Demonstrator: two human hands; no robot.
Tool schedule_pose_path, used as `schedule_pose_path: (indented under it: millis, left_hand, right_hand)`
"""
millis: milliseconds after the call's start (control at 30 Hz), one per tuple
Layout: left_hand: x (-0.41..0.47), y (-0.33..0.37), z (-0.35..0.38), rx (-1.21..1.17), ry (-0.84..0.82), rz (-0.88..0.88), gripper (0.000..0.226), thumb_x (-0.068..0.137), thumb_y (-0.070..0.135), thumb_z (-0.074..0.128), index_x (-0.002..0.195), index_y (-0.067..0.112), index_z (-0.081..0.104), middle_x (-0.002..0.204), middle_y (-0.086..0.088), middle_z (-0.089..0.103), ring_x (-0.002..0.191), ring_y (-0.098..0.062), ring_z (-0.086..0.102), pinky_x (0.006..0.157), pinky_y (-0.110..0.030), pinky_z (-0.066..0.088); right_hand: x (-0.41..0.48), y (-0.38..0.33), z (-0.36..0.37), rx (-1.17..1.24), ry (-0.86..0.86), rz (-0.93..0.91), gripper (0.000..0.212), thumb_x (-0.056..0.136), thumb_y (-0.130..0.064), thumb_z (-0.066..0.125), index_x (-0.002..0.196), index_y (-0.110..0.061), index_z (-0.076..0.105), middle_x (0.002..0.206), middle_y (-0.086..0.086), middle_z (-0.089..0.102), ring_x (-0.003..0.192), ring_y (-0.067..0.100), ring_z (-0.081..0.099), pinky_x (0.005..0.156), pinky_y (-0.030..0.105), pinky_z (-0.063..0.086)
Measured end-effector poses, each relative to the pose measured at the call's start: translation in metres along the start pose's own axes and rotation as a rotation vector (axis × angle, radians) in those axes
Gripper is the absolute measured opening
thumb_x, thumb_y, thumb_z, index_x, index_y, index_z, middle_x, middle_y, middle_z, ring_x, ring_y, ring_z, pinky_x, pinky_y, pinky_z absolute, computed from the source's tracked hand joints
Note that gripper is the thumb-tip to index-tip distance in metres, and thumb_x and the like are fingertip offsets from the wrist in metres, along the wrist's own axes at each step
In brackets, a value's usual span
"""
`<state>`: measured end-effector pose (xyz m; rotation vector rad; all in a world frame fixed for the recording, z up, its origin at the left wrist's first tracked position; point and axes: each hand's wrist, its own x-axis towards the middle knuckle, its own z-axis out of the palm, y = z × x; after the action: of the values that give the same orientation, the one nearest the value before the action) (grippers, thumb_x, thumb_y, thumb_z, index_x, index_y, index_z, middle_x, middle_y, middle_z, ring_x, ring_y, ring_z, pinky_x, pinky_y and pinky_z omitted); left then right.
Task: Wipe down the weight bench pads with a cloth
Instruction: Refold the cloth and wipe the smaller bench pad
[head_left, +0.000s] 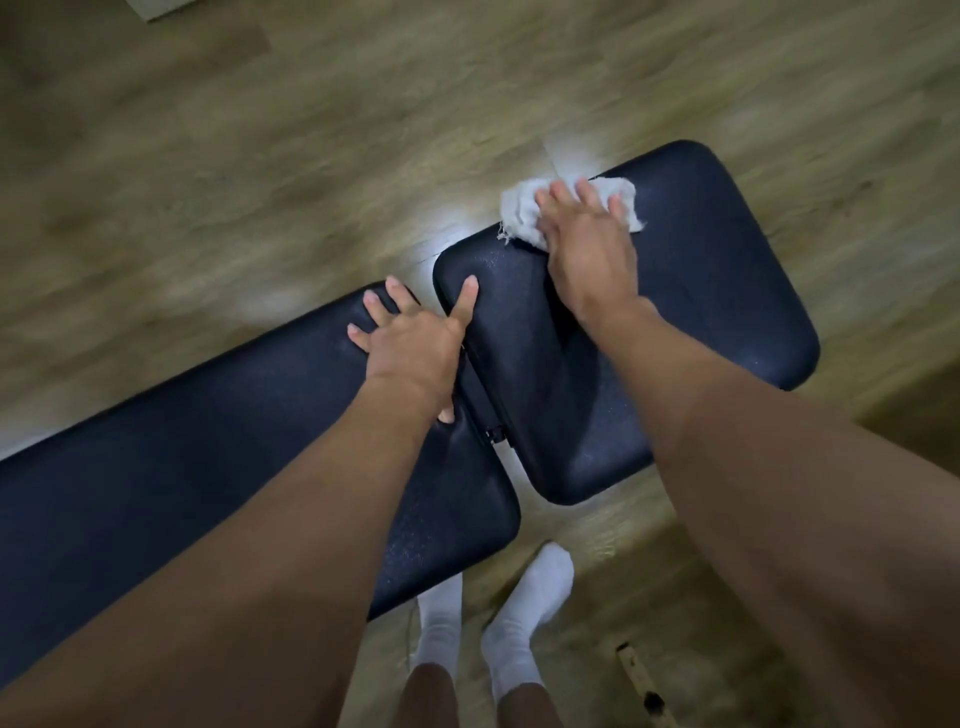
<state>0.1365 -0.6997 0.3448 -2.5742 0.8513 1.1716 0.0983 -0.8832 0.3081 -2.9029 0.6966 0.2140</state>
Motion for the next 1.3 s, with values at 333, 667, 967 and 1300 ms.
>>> schedule_pose_path:
  millis: [333,667,967,1300]
  left_hand:
    - [-0.008,0.003,-0.003,0.017,-0.010,0.009,0.142,0.062,0.024,0.089,0.145,0.041,-0.025,0.148,-0.042,-0.015,0.136,-0.062,-0.004,0.105,-0.072,0.021]
    - [-0.003,0.002,-0.005,0.018,-0.023,0.004,0.142,0.061,0.023,0.090,0.144,0.044,-0.023,0.149,-0.040,-0.013,0.137,-0.061,-0.002,0.105,-0.070,0.023]
    - [-0.007,0.005,-0.007,0.023,-0.024,-0.011,0.140,0.063,0.024,0.089,0.144,0.044,-0.024,0.149,-0.040,-0.013,0.137,-0.061,-0.003,0.105,-0.070,0.021]
    - [-0.003,0.004,-0.005,0.019,-0.023,-0.001,0.142,0.061,0.022,0.089,0.145,0.042,-0.024,0.148,-0.041,-0.013,0.136,-0.062,-0.005,0.104,-0.072,0.021]
  right_hand:
    - [-0.198,0.075,0.015,0.113,-0.057,-0.076,0.039,0.094,-0.010,0.055,0.133,-0.013,0.053,0.138,0.002,0.055,0.133,0.025,0.044,0.111,0.052,0.031]
    - [-0.003,0.040,-0.001,-0.008,-0.042,-0.031,0.036,0.103,-0.020,0.030,0.137,-0.015,0.038,0.142,0.000,0.041,0.134,0.022,0.033,0.111,0.045,0.022]
    - [-0.163,0.090,0.003,0.101,-0.023,-0.021,0.038,0.096,-0.010,0.053,0.134,-0.010,0.052,0.138,0.006,0.054,0.131,0.029,0.046,0.110,0.054,0.032]
    - [-0.048,0.086,-0.003,-0.043,-0.050,-0.036,0.038,0.095,-0.007,0.048,0.133,-0.008,0.046,0.136,0.011,0.051,0.126,0.033,0.044,0.104,0.054,0.032]
